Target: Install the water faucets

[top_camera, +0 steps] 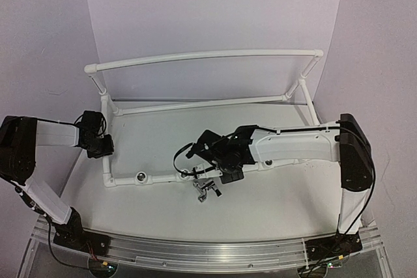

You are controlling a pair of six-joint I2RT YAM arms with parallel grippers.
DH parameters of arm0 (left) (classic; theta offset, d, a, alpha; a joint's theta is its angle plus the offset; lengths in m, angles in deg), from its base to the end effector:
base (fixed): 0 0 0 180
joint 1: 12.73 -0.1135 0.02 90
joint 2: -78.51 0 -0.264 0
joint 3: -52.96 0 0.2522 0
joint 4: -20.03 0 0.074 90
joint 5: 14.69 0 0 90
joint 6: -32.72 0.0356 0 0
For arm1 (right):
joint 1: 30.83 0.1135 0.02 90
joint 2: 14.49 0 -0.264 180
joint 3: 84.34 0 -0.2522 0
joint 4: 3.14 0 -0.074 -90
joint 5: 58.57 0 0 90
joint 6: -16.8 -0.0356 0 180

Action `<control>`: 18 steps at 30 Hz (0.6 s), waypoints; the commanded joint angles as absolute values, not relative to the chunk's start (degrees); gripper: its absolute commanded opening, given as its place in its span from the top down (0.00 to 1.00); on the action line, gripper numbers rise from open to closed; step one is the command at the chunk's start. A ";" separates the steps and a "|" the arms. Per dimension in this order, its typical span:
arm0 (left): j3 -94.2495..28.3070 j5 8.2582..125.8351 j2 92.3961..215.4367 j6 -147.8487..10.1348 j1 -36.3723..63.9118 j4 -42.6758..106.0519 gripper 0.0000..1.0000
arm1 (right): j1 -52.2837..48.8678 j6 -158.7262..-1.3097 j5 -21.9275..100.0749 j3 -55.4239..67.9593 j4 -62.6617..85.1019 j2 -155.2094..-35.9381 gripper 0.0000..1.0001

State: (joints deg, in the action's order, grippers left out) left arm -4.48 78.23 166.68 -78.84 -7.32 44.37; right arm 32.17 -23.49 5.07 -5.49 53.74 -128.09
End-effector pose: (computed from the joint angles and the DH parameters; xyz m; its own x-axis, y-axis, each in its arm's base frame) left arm 0.2900 -0.0256 0.1587 -0.7830 -0.2945 -0.5479 -0.2394 0.9557 -0.1716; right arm 0.1999 0.3576 0.2020 0.2800 -0.9559 0.0886 -0.7943 -0.2825 -0.5379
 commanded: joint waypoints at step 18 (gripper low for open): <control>-5.42 72.61 169.76 -98.05 -8.04 44.59 1.00 | 30.13 -43.02 16.61 -0.47 48.45 -125.53 1.00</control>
